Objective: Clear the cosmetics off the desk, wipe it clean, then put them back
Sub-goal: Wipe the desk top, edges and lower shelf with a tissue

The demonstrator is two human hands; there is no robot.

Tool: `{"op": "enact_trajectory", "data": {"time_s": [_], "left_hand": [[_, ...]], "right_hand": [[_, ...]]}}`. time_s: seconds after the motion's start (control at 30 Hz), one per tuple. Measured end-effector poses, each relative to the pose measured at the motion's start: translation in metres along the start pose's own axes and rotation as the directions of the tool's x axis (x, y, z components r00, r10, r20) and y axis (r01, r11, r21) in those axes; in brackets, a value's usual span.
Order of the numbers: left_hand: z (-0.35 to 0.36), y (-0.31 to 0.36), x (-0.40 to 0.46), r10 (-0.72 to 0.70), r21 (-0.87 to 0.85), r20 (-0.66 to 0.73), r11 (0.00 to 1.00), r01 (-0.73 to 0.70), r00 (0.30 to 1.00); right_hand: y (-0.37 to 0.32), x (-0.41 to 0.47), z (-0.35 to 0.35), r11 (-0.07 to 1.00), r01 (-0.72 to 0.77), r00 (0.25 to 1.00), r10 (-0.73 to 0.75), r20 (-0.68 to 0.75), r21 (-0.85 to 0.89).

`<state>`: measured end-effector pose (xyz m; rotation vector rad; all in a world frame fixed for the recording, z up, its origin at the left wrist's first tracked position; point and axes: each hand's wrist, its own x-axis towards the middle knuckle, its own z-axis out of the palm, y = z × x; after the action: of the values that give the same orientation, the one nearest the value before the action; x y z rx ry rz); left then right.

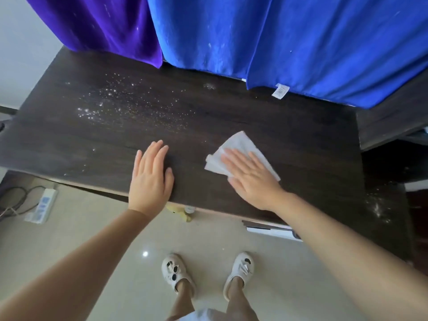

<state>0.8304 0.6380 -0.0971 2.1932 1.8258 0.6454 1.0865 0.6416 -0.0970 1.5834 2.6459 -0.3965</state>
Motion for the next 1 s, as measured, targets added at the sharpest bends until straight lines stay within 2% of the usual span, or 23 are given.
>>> {"op": "enact_trajectory", "data": {"time_s": [0.03,0.07,0.1,0.13,0.17,0.2,0.23,0.27,0.37,0.4,0.47,0.53,0.57,0.63,0.67,0.7,0.77,0.8,0.83,0.87,0.9,0.93,1.0], "left_hand": [[-0.006,-0.014,0.006,-0.014,0.043,0.015,0.999,0.013,1.000],[-0.009,-0.025,0.011,-0.032,0.076,0.026,0.997,0.030,0.999],[-0.012,-0.033,0.016,-0.051,0.098,0.029,0.994,0.048,0.998],[-0.013,-0.038,0.019,-0.067,0.110,0.028,0.992,0.064,0.997],[-0.013,-0.041,0.020,-0.074,0.116,0.026,0.991,0.071,0.997],[-0.013,-0.042,0.021,-0.073,0.117,0.026,0.991,0.069,0.997],[-0.012,-0.042,0.021,-0.067,0.114,0.023,0.991,0.064,0.997],[-0.012,-0.041,0.021,-0.063,0.109,0.019,0.992,0.061,0.998],[-0.013,-0.041,0.021,-0.059,0.093,0.015,0.994,0.058,0.998],[-0.013,-0.041,0.020,-0.061,0.083,0.010,0.995,0.060,0.998],[-0.012,-0.041,0.021,-0.075,0.057,0.000,0.996,0.075,0.997],[-0.012,-0.041,0.020,-0.076,0.057,0.000,0.996,0.076,0.997],[-0.012,-0.041,0.020,-0.070,0.066,0.001,0.995,0.070,0.998],[-0.013,-0.041,0.020,-0.070,0.081,0.008,0.994,0.069,0.998],[-0.013,-0.041,0.020,-0.072,0.085,0.012,0.994,0.071,0.997],[-0.013,-0.040,0.020,-0.073,0.091,0.014,0.993,0.071,0.997],[-0.013,-0.039,0.021,-0.072,0.103,0.016,0.992,0.070,0.997],[-0.013,-0.039,0.021,-0.077,0.108,0.017,0.991,0.074,0.997],[-0.013,-0.039,0.020,-0.083,0.111,0.017,0.991,0.081,0.996],[-0.013,-0.039,0.020,-0.090,0.114,0.018,0.990,0.088,0.996],[-0.013,-0.039,0.020,-0.095,0.119,0.018,0.989,0.093,0.995],[-0.013,-0.039,0.020,-0.098,0.123,0.019,0.988,0.095,0.995],[-0.013,-0.039,0.021,-0.110,0.119,0.011,0.987,0.108,0.994]], "right_hand": [[0.026,-0.013,0.000,0.983,-0.184,0.981,0.182,-0.063,-0.015],[0.050,-0.028,-0.002,0.914,-0.405,0.905,0.400,-0.146,-0.007],[0.069,-0.042,-0.005,0.797,-0.603,0.774,0.594,-0.221,0.032],[0.080,-0.052,-0.008,0.639,-0.762,0.600,0.757,-0.258,0.106],[0.081,-0.053,-0.011,0.463,-0.867,0.423,0.879,-0.219,0.183],[0.071,-0.044,-0.009,0.341,-0.910,0.308,0.936,-0.168,0.235],[0.053,-0.029,-0.006,0.330,-0.908,0.297,0.942,-0.158,0.257],[0.030,-0.009,0.002,0.406,-0.877,0.371,0.912,-0.177,0.256],[-0.072,0.049,0.029,0.801,-0.578,0.777,0.599,-0.194,0.156],[-0.106,0.059,0.035,0.899,-0.430,0.866,0.437,-0.245,0.084],[-0.147,0.059,0.034,0.993,-0.122,0.972,0.121,-0.203,0.008],[-0.127,0.044,0.034,0.999,0.025,0.991,-0.030,-0.131,-0.037],[-0.103,0.034,0.032,0.999,-0.010,0.990,0.004,-0.139,-0.042],[-0.037,0.010,0.030,0.964,-0.252,0.959,0.237,-0.154,-0.090],[-0.002,-0.005,0.024,0.907,-0.413,0.903,0.394,-0.171,-0.088],[0.027,-0.019,0.015,0.811,-0.585,0.798,0.568,-0.201,-0.028],[0.064,-0.030,-0.008,0.500,-0.839,0.458,0.862,-0.216,0.215],[0.068,-0.020,-0.017,0.333,-0.893,0.298,0.942,-0.157,0.304],[0.061,-0.001,-0.023,0.232,-0.907,0.211,0.973,-0.096,0.351],[0.048,0.024,-0.023,0.242,-0.904,0.227,0.970,-0.085,0.353],[0.027,0.051,-0.019,0.353,-0.875,0.336,0.935,-0.110,0.331],[0.001,0.079,-0.013,0.515,-0.805,0.497,0.857,-0.139,0.296],[-0.063,0.121,-0.002,0.802,-0.562,0.798,0.590,-0.126,0.202]]}}
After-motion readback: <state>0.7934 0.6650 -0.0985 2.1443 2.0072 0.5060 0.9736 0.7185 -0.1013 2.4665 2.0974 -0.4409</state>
